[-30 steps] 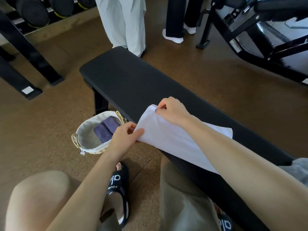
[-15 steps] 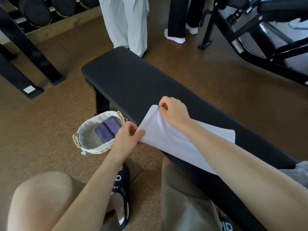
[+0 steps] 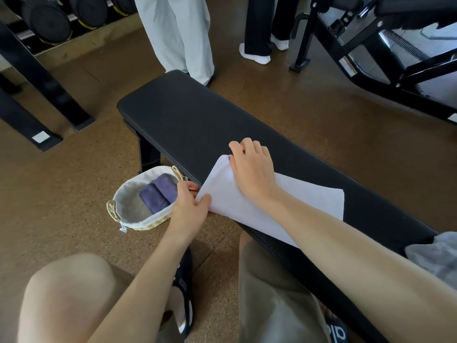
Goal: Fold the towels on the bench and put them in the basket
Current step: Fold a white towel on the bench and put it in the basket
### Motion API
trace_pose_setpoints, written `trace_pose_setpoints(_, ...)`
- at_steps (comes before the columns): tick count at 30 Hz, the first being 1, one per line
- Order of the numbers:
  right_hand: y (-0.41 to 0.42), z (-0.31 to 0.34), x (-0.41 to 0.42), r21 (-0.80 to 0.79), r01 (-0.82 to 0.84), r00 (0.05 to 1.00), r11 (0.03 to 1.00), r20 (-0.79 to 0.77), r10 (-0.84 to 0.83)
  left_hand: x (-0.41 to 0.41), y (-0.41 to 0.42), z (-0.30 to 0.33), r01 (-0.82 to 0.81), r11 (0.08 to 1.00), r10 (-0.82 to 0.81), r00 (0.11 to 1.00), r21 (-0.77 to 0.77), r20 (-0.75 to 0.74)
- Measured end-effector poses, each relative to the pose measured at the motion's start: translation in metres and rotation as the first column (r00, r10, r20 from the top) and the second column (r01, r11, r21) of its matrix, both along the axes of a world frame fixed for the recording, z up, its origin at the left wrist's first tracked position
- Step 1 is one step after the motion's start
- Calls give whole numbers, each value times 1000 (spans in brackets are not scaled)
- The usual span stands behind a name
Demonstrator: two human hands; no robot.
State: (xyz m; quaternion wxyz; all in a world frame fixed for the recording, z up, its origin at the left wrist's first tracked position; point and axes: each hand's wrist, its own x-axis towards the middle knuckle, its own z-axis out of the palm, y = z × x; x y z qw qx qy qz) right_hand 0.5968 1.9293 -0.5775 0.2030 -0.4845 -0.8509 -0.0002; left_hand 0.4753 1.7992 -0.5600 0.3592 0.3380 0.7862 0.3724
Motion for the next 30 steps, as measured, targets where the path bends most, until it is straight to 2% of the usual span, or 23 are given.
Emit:
trace_pose_setpoints(2, -25, 6, 0, 57, -87, 996, 995, -10, 88, -1, -1, -4, 15, 1000, -14, 998, 25, -58)
trace_pose_setpoints(4, -54, 1, 6, -29, -176, 983, 984, 43, 177, -1, -1, -4, 36, 999, -32, 994, 40, -100)
trace_pose_setpoints(7, -70, -14, 22, -212, -99, 975, 972, 176, 138, 0, -1, -4, 73, 996, -63, 984, 55, -165)
trace_pose_setpoints(10, -58, -14, 34, -282, -59, 974, 958, 195, 117, 0, -2, -7, 147, 988, -132, 963, 52, -234)
trace_pose_setpoints(18, -42, -6, 79, -289, 93, 969, 953, 248, -20, 2, 2, -9, 126, 992, -123, 957, -6, -264)
trace_pose_setpoints(21, -55, -3, 72, -256, -5, 972, 967, 224, 64, 6, 7, -7, 65, 998, -66, 978, -13, -199)
trace_pose_setpoints(23, -59, -5, 79, -289, -31, 970, 957, 224, 99, 5, 9, -6, 50, 999, -52, 973, -15, -224)
trace_pose_setpoints(30, -52, -7, 147, -327, 268, 950, 906, 248, -191, -5, 25, 2, 164, 985, -169, 872, -50, -459)
